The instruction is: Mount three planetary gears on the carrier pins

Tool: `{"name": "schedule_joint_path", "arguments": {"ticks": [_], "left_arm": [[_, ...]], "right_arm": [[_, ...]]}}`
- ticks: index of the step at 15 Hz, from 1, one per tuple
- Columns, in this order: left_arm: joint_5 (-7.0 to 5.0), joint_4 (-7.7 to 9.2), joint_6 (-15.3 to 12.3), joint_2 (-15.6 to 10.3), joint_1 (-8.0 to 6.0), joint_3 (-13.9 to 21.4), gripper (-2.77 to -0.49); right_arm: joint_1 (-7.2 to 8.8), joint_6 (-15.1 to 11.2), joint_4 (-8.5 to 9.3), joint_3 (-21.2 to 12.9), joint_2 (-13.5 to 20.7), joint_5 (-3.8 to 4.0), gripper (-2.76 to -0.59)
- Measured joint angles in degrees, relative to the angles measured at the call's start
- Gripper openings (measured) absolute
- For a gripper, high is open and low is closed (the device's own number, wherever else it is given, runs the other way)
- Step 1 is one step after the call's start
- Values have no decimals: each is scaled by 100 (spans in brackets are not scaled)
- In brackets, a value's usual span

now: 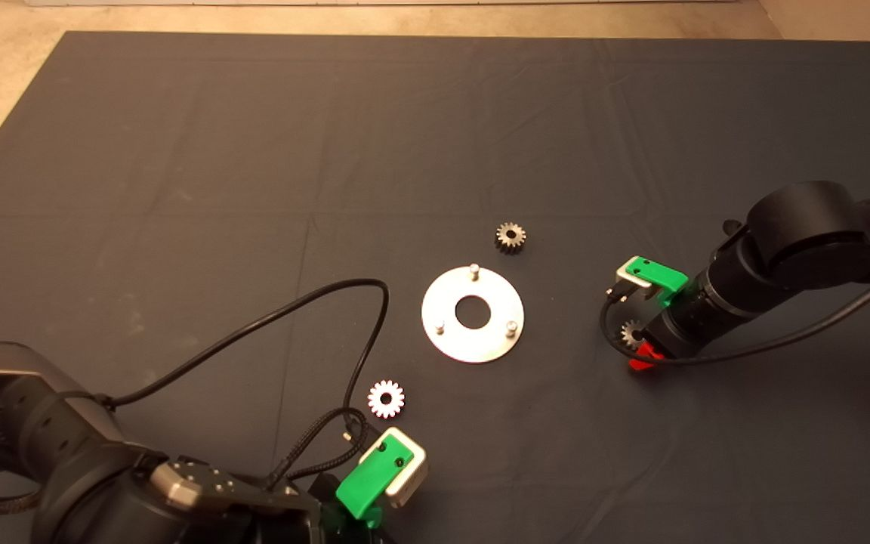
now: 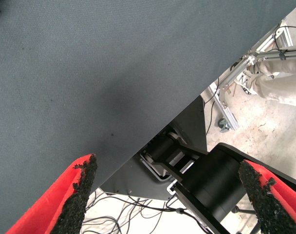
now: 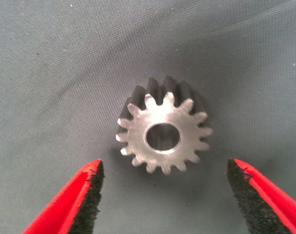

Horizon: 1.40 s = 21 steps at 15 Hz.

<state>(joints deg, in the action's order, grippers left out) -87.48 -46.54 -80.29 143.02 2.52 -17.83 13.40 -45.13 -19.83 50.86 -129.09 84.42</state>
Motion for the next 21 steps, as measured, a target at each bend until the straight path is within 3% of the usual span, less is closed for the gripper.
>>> {"name": "schedule_joint_path", "arguments": {"ticks": [7, 12, 15, 21], "left_arm": [[-2, 0, 0, 0, 0, 0, -119], [0, 0, 0, 0, 0, 0, -119], [-2, 0, 0, 0, 1, 0, -119], [-2, 0, 0, 0, 0, 0, -119]], "right_arm": [[-44, 73, -1, 88, -13, -20, -166], [-52, 73, -6, 186, -96, -178, -166], [-54, 73, -6, 243, -187, -215, -179], [-52, 75, -9, 274, -189, -203, -208]]}}
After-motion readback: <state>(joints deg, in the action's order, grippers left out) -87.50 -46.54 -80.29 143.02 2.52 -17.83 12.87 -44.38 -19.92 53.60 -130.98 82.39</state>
